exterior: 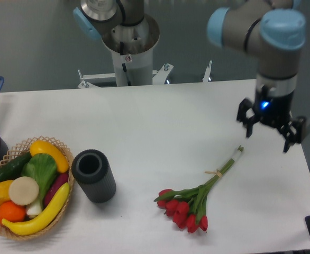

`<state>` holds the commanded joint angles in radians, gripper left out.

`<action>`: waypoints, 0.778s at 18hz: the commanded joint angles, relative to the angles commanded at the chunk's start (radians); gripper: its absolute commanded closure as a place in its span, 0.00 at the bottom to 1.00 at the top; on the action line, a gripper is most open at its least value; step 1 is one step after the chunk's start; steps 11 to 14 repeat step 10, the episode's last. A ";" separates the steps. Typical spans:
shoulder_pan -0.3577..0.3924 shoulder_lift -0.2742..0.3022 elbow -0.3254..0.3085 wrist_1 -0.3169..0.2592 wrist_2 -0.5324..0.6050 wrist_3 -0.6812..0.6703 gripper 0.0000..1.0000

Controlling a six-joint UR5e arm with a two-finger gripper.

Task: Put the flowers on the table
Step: 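Open the gripper, release the tulips, and lift the gripper away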

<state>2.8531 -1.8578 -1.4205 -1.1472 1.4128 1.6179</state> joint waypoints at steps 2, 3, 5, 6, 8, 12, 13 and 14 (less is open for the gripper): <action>0.051 0.014 -0.009 -0.043 0.002 0.100 0.00; 0.084 0.017 -0.012 -0.060 0.000 0.137 0.00; 0.107 0.029 -0.026 -0.062 -0.002 0.196 0.00; 0.120 0.034 -0.038 -0.060 -0.003 0.223 0.00; 0.127 0.035 -0.044 -0.060 -0.006 0.234 0.00; 0.127 0.035 -0.045 -0.059 -0.012 0.234 0.00; 0.127 0.035 -0.045 -0.059 -0.012 0.234 0.00; 0.127 0.035 -0.045 -0.059 -0.012 0.234 0.00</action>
